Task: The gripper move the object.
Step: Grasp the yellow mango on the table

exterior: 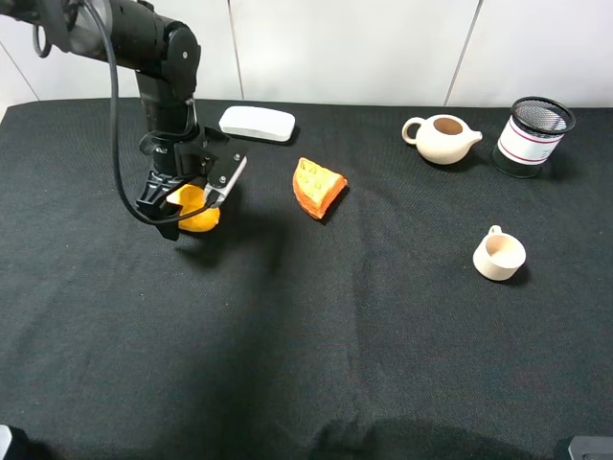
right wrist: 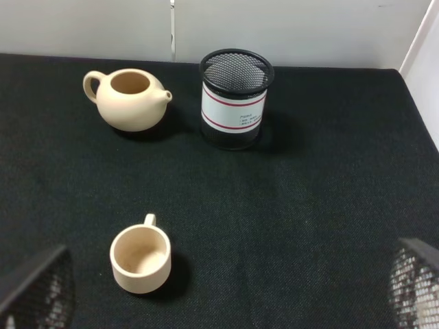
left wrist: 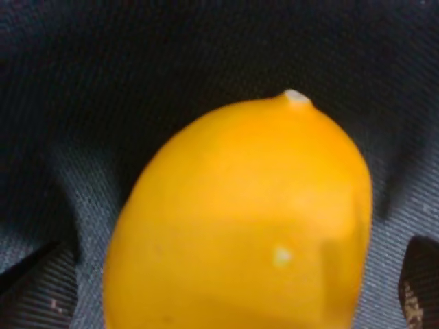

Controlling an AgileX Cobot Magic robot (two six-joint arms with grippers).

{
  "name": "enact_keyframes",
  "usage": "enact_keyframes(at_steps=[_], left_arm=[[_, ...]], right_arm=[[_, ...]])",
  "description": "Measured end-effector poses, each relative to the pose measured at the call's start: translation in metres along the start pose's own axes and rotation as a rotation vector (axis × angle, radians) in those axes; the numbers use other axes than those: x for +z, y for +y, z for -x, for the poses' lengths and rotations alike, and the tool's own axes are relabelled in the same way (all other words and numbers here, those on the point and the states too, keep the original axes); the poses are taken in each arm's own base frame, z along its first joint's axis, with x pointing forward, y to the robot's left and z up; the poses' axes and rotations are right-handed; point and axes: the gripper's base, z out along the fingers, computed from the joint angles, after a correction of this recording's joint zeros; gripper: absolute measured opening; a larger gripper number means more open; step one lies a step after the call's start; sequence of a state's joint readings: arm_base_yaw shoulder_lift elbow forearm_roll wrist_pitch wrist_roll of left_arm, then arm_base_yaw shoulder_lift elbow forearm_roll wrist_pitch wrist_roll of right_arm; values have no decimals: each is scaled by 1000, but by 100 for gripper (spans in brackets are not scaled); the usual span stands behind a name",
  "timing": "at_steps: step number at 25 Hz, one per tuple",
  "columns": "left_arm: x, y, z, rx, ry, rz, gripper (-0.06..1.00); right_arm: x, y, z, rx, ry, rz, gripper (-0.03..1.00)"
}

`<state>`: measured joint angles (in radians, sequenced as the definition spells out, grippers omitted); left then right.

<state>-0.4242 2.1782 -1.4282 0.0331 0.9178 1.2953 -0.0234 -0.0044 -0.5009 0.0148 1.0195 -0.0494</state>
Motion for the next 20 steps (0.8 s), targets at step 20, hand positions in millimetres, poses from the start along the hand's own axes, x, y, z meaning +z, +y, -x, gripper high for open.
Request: enact_keyframes(at_steps=[20], left_arm=[[3,6,1,31,-4,52,69]], right_arm=[[0,0,0,0,0,0,69]])
